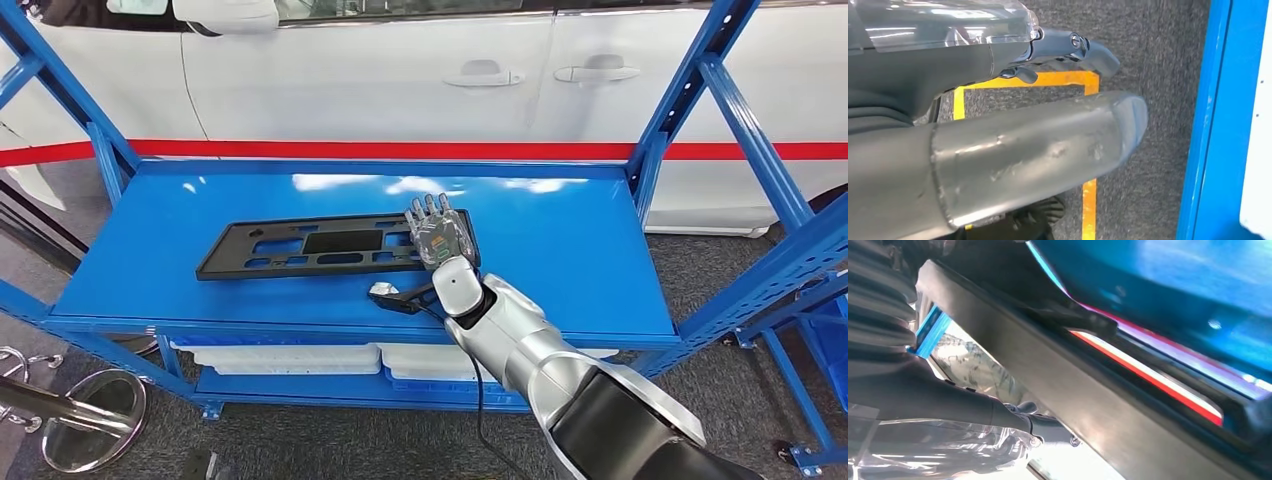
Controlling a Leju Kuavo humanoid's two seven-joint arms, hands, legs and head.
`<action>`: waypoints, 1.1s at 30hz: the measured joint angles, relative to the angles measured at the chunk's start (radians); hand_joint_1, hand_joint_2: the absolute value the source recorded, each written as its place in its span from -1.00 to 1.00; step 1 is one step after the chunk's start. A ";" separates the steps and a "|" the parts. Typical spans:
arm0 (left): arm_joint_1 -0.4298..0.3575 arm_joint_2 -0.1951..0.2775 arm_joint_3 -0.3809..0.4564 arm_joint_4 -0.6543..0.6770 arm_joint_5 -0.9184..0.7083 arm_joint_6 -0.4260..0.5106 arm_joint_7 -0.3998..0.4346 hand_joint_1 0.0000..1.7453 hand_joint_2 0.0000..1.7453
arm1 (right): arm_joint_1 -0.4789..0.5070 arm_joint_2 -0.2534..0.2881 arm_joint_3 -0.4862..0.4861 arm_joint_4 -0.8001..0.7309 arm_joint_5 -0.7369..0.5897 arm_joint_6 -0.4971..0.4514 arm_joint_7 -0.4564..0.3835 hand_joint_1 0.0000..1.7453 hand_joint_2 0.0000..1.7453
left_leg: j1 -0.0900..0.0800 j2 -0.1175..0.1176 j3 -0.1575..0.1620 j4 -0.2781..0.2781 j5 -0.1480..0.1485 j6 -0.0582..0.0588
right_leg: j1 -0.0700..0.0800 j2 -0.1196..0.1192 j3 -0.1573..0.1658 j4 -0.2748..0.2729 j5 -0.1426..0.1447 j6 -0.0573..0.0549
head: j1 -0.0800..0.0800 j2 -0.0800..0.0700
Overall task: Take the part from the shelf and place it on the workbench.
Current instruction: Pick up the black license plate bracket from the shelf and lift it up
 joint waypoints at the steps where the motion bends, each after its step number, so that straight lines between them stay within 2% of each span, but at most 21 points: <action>1: 0.001 0.001 0.000 0.000 0.002 0.000 -0.002 -1.00 -1.00 | 0.000 -0.002 -0.003 0.002 0.000 0.003 0.000 -0.13 1.00 | 0.001 0.000 -0.026 0.054 -0.017 -0.003 | 0.000 0.000 0.000 0.000 0.000 0.000 | 0.000 0.000; 2: 0.002 0.002 0.000 0.000 0.003 0.000 -0.004 -1.00 -1.00 | 0.000 -0.004 -0.006 0.004 -0.002 0.009 -0.001 0.37 1.00 | 0.001 0.000 -0.038 0.077 -0.016 -0.004 | 0.001 0.000 0.000 0.001 -0.001 0.000 | 0.000 0.000; 3: 0.003 0.003 0.000 0.000 0.005 0.000 -0.006 -1.00 -1.00 | -0.002 -0.006 -0.010 0.005 -0.004 0.017 -0.003 0.87 1.00 | 0.002 0.000 -0.030 0.058 0.007 -0.004 | 0.001 0.001 0.000 0.003 -0.002 0.000 | 0.000 0.000; 4: 0.003 0.004 0.000 0.000 0.007 0.000 -0.009 -1.00 -1.00 | -0.004 -0.007 -0.015 0.005 -0.007 0.027 -0.007 0.98 1.00 | 0.003 0.001 -0.004 0.001 0.043 -0.003 | 0.001 0.001 0.000 0.005 -0.003 0.001 | 0.000 0.000; 6: 0.003 0.007 0.000 0.000 0.014 0.000 -0.013 -1.00 -1.00 | -0.009 -0.010 -0.025 0.005 -0.015 0.047 -0.019 1.00 1.00 | 0.002 0.002 0.061 -0.138 0.103 0.003 | 0.002 0.003 0.000 0.010 -0.007 0.007 | 0.000 0.000; 7: 0.003 0.009 0.000 0.000 0.017 0.000 -0.014 -1.00 -1.00 | -0.011 -0.011 -0.030 0.005 -0.018 0.055 -0.026 1.00 1.00 | 0.000 0.001 0.081 -0.181 0.115 0.007 | 0.004 0.004 -0.002 0.011 -0.007 0.011 | 0.000 0.000; 10: 0.010 0.013 0.000 0.000 0.027 0.001 -0.018 -1.00 -1.00 | -0.011 -0.014 -0.039 0.005 -0.021 0.066 -0.042 1.00 1.00 | -0.003 -0.001 0.090 -0.204 0.116 0.022 | 0.006 0.004 -0.007 0.012 -0.006 0.025 | 0.000 0.000; 12: 0.013 0.014 0.000 0.000 0.031 0.001 -0.021 -1.00 -1.00 | -0.011 -0.016 -0.045 0.004 -0.021 0.063 -0.045 1.00 1.00 | 0.000 0.000 0.092 -0.211 0.122 0.034 | 0.005 0.003 -0.016 0.034 -0.025 0.035 | 0.000 0.000; 13: 0.014 0.014 0.000 0.000 0.033 0.001 -0.023 -1.00 -1.00 | -0.011 -0.017 -0.049 0.003 -0.021 0.061 -0.045 1.00 1.00 | 0.003 0.001 0.093 -0.215 0.124 0.041 | 0.005 0.003 -0.032 0.071 -0.049 0.039 | 0.000 0.000; 15: 0.014 0.014 0.000 0.000 0.034 0.001 -0.027 -1.00 -1.00 | -0.005 -0.021 -0.054 0.003 -0.021 0.056 -0.047 1.00 1.00 | 0.002 0.002 0.093 -0.216 0.124 0.048 | 0.002 0.002 -0.091 0.198 -0.114 0.046 | 0.000 0.000; 16: 0.014 0.014 0.000 0.000 0.034 0.000 -0.029 -1.00 -1.00 | 0.001 -0.024 -0.055 0.003 -0.021 0.052 -0.049 1.00 1.00 | 0.002 0.002 0.093 -0.215 0.124 0.049 | 0.000 0.002 -0.121 0.261 -0.136 0.048 | 0.000 0.000; 17: 0.015 0.014 0.000 0.000 0.034 0.000 -0.030 -1.00 -1.00 | 0.006 -0.027 -0.056 0.003 -0.021 0.047 -0.051 1.00 1.00 | 0.002 0.001 0.093 -0.215 0.124 0.049 | -0.001 0.002 -0.139 0.296 -0.142 0.049 | 0.000 0.000; 18: 0.015 0.014 0.000 0.000 0.034 0.000 -0.031 -1.00 -1.00 | 0.008 -0.029 -0.057 0.003 -0.021 0.042 -0.052 1.00 1.00 | 0.002 0.001 0.094 -0.214 0.123 0.049 | -0.003 0.002 -0.138 0.292 -0.127 0.050 | 0.000 0.000; 19: 0.015 0.014 0.000 0.000 0.034 0.000 -0.033 -1.00 -1.00 | 0.008 -0.030 -0.059 0.003 -0.021 0.036 -0.053 1.00 1.00 | 0.002 0.000 0.095 -0.212 0.122 0.048 | -0.004 0.002 -0.116 0.249 -0.096 0.049 | 0.000 0.000; 21: 0.015 0.014 0.000 0.000 0.034 -0.002 -0.040 -1.00 -1.00 | 0.005 -0.031 -0.064 0.003 -0.022 0.029 -0.055 1.00 1.00 | 0.000 -0.002 0.096 -0.206 0.116 0.042 | -0.005 0.000 -0.047 0.111 -0.034 0.045 | 0.000 0.000; 23: 0.014 0.014 -0.001 0.000 0.034 -0.005 -0.056 -1.00 -1.00 | 0.004 -0.033 -0.069 0.003 -0.023 0.022 -0.058 1.00 1.00 | -0.003 -0.004 0.094 -0.200 0.112 0.032 | -0.002 0.000 -0.009 0.031 -0.013 0.037 | 0.000 0.000; 27: 0.013 0.014 -0.009 0.000 0.028 -0.016 -0.114 -1.00 1.00 | 0.002 -0.033 -0.085 0.002 -0.033 -0.004 -0.070 1.00 1.00 | 0.001 -0.002 0.091 -0.190 0.099 0.010 | -0.002 -0.001 -0.002 0.013 -0.010 0.014 | 0.000 0.000; 29: 0.012 0.015 -0.013 0.000 0.028 -0.020 -0.131 -1.00 1.00 | 0.002 -0.035 -0.097 0.002 -0.041 -0.016 -0.077 1.00 1.00 | 0.004 0.000 0.056 -0.107 0.047 0.001 | -0.005 -0.002 0.003 0.007 -0.006 0.005 | 0.000 0.000; 31: 0.012 0.016 -0.016 0.000 0.028 -0.021 -0.137 -1.00 1.00 | 0.005 -0.037 -0.108 0.003 -0.047 -0.025 -0.084 1.00 1.00 | 0.005 0.000 -0.005 0.028 -0.014 -0.006 | -0.004 -0.002 0.002 0.006 -0.006 0.002 | 0.000 0.000; 32: 0.012 0.017 -0.018 0.000 0.028 -0.020 -0.137 -1.00 1.00 | 0.007 -0.038 -0.114 0.003 -0.050 -0.029 -0.087 1.00 1.00 | 0.005 0.000 -0.026 0.073 -0.026 -0.007 | -0.004 -0.002 0.002 0.007 -0.006 0.002 | 0.000 0.000; 33: 0.012 0.017 -0.019 0.000 0.028 -0.020 -0.136 -1.00 1.00 | 0.009 -0.038 -0.119 0.003 -0.055 -0.033 -0.091 1.00 1.00 | 0.005 0.001 -0.030 0.080 -0.017 -0.008 | -0.003 -0.002 0.003 0.008 -0.007 0.002 | 0.000 0.000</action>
